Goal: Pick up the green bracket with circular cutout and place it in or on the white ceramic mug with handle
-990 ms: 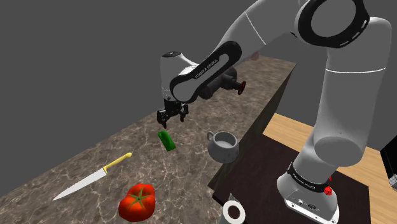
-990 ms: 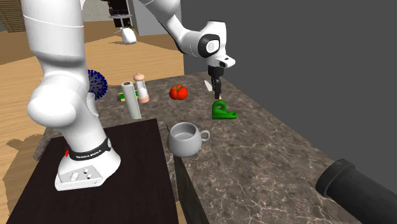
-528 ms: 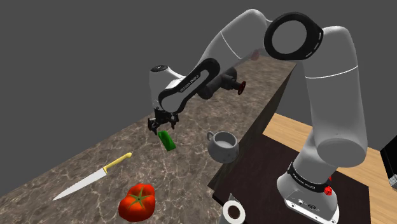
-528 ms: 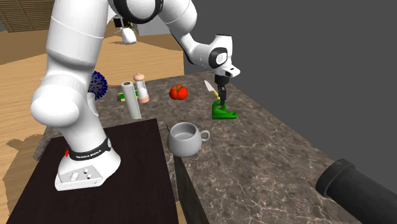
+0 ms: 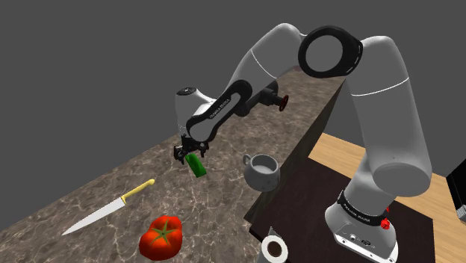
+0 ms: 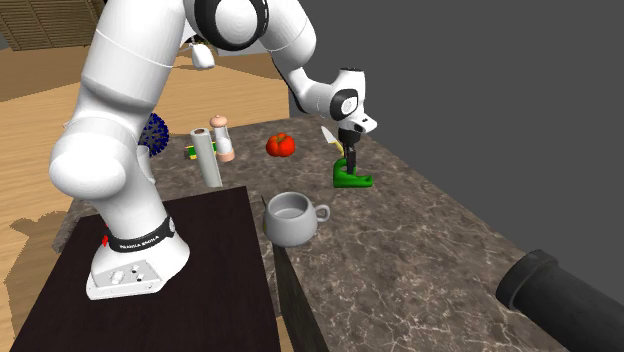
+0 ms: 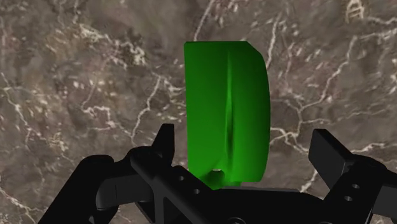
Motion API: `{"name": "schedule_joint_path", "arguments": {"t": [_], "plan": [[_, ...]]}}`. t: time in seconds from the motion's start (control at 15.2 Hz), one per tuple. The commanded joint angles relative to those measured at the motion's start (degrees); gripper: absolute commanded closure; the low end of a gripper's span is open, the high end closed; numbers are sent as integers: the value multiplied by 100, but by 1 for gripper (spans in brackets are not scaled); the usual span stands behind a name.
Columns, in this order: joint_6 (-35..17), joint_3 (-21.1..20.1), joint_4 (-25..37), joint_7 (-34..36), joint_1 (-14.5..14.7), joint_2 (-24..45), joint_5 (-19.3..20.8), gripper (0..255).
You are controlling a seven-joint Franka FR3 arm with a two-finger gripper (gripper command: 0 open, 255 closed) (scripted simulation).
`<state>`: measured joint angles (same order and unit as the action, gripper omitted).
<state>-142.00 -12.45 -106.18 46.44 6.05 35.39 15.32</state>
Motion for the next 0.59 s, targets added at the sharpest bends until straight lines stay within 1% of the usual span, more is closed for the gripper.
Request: {"name": "schedule_joint_path", "arguments": {"t": [0.0,0.33,0.4,0.53], "plan": [[-9,3,9,3,4,15,4,0],[-9,3,8,3,4,14,4,0],[-9,3,8,3,4,14,4,255],[-9,3,8,3,4,14,4,255]]}}
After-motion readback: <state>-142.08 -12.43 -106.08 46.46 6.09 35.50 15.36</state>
